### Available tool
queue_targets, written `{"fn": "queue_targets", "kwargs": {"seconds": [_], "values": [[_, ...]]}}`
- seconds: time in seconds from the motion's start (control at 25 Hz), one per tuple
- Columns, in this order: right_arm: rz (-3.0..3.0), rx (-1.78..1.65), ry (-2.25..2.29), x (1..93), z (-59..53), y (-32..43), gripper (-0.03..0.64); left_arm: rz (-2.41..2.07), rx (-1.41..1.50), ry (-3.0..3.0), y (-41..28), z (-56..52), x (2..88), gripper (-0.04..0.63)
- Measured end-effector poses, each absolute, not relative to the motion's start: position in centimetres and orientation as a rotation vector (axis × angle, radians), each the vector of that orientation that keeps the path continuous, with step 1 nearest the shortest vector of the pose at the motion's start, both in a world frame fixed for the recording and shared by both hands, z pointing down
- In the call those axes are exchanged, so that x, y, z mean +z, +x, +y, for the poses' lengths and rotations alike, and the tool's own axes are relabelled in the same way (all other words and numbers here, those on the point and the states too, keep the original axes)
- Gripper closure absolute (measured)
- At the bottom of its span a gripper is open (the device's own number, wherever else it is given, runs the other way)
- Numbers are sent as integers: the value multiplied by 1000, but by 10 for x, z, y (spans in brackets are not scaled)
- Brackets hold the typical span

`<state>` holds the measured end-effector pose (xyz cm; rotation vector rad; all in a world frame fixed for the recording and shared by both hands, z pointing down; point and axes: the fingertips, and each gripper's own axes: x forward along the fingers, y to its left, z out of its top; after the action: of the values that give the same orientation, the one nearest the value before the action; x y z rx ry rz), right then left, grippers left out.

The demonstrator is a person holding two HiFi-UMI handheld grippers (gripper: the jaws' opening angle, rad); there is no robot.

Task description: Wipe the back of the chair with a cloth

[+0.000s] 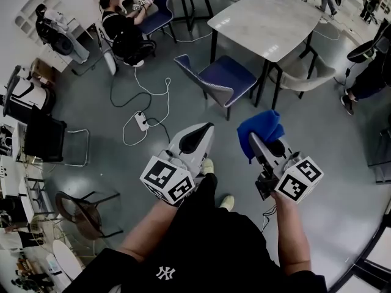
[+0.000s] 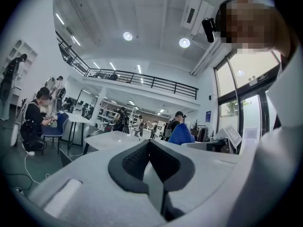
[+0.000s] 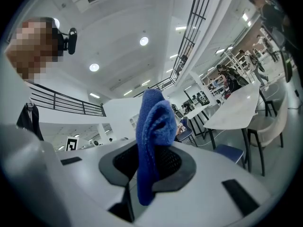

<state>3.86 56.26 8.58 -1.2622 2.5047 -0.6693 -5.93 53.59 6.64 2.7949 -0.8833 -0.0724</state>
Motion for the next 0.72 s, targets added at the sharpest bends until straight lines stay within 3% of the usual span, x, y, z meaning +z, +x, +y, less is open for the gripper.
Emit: {"fn": "queue_targets", "kwargs": {"seconds": [0.72], "values": [[2565, -846, -1340, 128, 288, -1, 534, -843, -92, 2721, -85, 250, 104, 586]]}}
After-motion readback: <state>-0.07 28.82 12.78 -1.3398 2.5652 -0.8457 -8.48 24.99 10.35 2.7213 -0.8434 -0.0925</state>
